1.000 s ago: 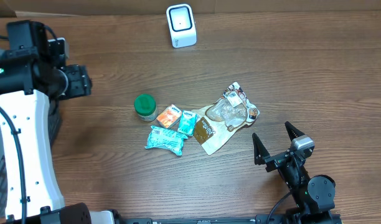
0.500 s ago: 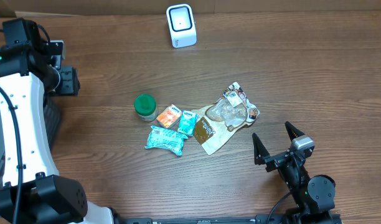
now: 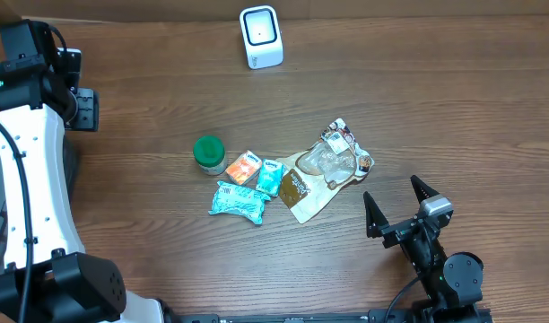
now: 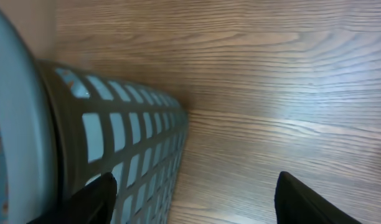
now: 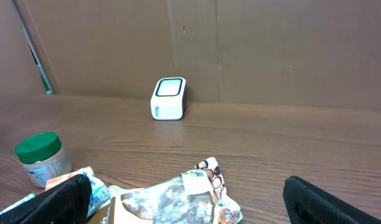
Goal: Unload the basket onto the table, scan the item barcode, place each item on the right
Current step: 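Withdraw the left gripper back over the basket edge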
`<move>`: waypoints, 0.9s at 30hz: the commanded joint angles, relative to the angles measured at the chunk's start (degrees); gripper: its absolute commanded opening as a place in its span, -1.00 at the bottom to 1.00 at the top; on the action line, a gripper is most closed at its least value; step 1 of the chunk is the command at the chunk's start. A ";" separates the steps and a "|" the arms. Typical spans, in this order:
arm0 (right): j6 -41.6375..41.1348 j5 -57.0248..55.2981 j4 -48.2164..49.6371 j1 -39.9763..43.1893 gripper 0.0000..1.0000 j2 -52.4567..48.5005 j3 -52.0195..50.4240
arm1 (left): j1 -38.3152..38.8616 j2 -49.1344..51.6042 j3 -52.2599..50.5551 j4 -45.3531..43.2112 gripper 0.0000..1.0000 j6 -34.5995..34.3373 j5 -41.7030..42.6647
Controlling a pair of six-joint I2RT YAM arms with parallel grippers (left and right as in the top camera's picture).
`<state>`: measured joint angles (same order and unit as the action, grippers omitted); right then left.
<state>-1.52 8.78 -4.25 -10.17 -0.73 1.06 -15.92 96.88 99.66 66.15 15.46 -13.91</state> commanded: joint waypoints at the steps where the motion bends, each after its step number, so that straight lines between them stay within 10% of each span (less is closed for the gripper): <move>1: 0.00 0.09 0.26 -0.20 1.00 0.50 -0.59 | -0.94 -0.20 -0.07 -0.50 0.35 0.76 -2.97; 12: 0.00 0.09 0.26 -0.20 1.00 0.50 -0.59 | -0.83 -5.01 3.32 0.20 0.68 -5.18 16.09; 14: -0.02 0.09 0.26 -0.20 1.00 0.50 -0.59 | -0.83 -7.43 4.13 0.46 1.00 -6.43 18.27; 27: 0.00 0.09 0.26 -0.20 1.00 0.50 -0.59 | -1.16 -22.34 5.31 1.25 0.99 -12.17 3.39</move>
<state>-1.50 8.78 -4.27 -10.17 -0.73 1.06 -16.51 74.67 104.47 66.89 7.64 -3.14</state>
